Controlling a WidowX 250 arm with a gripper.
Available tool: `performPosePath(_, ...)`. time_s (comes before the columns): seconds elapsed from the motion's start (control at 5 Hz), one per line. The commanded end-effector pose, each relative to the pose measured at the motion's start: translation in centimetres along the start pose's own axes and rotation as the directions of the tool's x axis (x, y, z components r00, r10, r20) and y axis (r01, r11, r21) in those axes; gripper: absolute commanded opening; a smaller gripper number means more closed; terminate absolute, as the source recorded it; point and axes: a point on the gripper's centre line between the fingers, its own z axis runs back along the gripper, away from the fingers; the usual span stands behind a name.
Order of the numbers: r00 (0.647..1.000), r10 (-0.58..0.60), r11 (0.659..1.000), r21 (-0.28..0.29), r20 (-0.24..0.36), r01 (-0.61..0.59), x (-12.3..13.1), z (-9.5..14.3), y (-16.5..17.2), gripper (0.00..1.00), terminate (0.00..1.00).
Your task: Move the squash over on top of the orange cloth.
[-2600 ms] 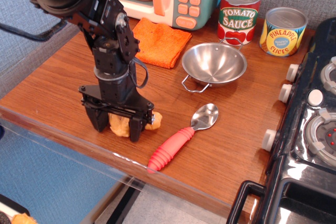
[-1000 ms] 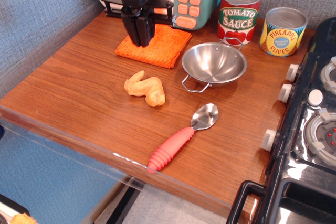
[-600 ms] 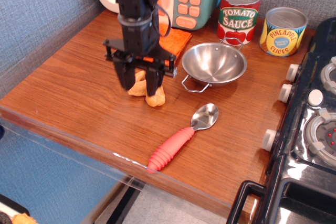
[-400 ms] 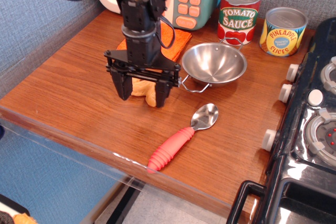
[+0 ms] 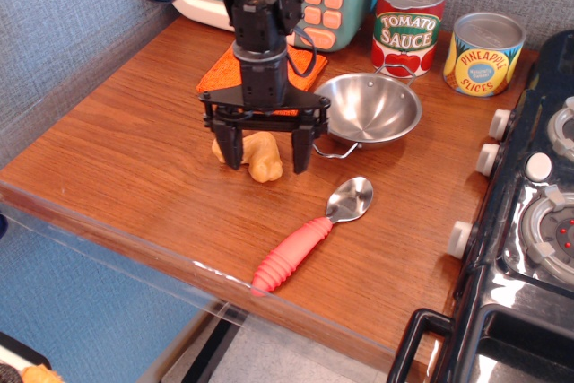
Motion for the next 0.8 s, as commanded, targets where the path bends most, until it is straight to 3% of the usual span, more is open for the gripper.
performPosePath(0.0, 0.998, 0.063, 0.997, 0.036, 0.016, -0.063, 1.2, -0.9, -0.1, 1.00, 0.00)
performPosePath(0.2, 1.000, 0.024, 0.997, 0.079, 0.017, -0.025, 0.2, -2.0, 0.0, 1.00, 0.00)
performPosePath(0.4, 0.999, -0.020, 0.994, 0.110, 0.033, 0.016, -0.6, -2.0, 0.5, 0.00, 0.00)
performPosePath(0.6, 0.995, -0.053, 0.996, 0.079, 0.086, 0.046, -0.2, 1.3, 0.8, 0.00, 0.00)
